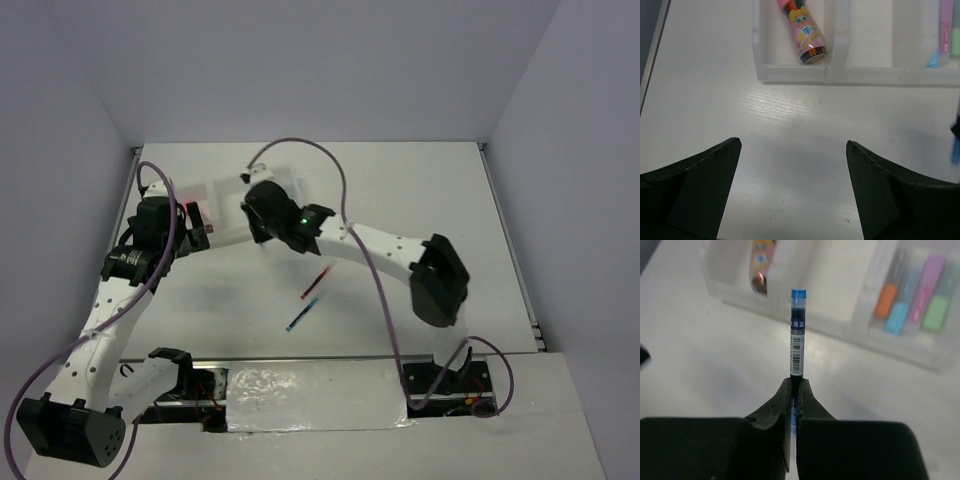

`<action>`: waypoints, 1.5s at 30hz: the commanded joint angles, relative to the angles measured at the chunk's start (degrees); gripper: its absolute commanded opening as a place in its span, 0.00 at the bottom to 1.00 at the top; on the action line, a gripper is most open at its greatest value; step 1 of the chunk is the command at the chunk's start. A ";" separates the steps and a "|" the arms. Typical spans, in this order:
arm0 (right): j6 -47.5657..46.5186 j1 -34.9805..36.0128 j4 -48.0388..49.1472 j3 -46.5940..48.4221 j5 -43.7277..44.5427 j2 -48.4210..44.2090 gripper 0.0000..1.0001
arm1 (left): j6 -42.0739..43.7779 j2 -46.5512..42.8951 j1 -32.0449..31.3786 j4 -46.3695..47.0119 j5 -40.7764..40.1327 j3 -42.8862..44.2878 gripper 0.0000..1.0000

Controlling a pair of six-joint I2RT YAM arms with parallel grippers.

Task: Sort the stationery into containers
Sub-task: Pick up the pen from the center of the board, then place the pen in the storage box, then pick up the pen from the center of the board.

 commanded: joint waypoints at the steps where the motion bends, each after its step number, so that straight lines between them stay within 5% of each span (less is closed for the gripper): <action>1: -8.79 -1.09 -5.56 16.91 0.45 11.95 0.00 | -0.66 -0.98 0.43 0.59 -4.15 0.52 0.99; 6: -11.69 -2.15 -9.20 39.68 7.65 25.41 0.00 | -1.19 0.95 1.22 -0.38 -4.85 1.05 0.99; 13: -15.65 -6.54 4.60 38.04 -0.13 27.18 0.04 | -1.71 1.31 2.10 -0.82 -6.70 1.31 0.99; 17: -16.18 -8.30 3.30 45.31 -3.93 32.27 0.11 | -1.36 1.13 2.28 -0.39 -5.30 1.14 0.99; 29: -13.72 -8.48 9.27 45.68 -8.42 35.00 0.18 | -0.57 0.69 3.07 0.41 -2.48 0.61 0.99; 31: -13.81 -8.39 9.36 46.74 -8.50 35.97 0.27 | -0.40 0.60 3.07 0.58 -2.22 0.52 0.99; 33: -13.63 -8.48 9.88 46.48 -6.93 36.06 0.68 | -0.22 0.78 3.07 0.58 -1.70 0.52 0.99; 36: -14.25 -8.56 9.71 46.57 -5.61 35.89 1.00 | -0.04 0.87 3.07 0.49 -1.52 0.61 0.99; 41: -11.45 -8.48 6.12 45.52 -2.37 30.63 1.00 | -0.04 0.25 3.07 0.58 -1.61 0.43 0.99; 45: 13.09 -7.95 -7.56 27.93 23.24 14.15 1.00 | 0.22 -0.62 3.07 1.28 -0.47 0.35 0.99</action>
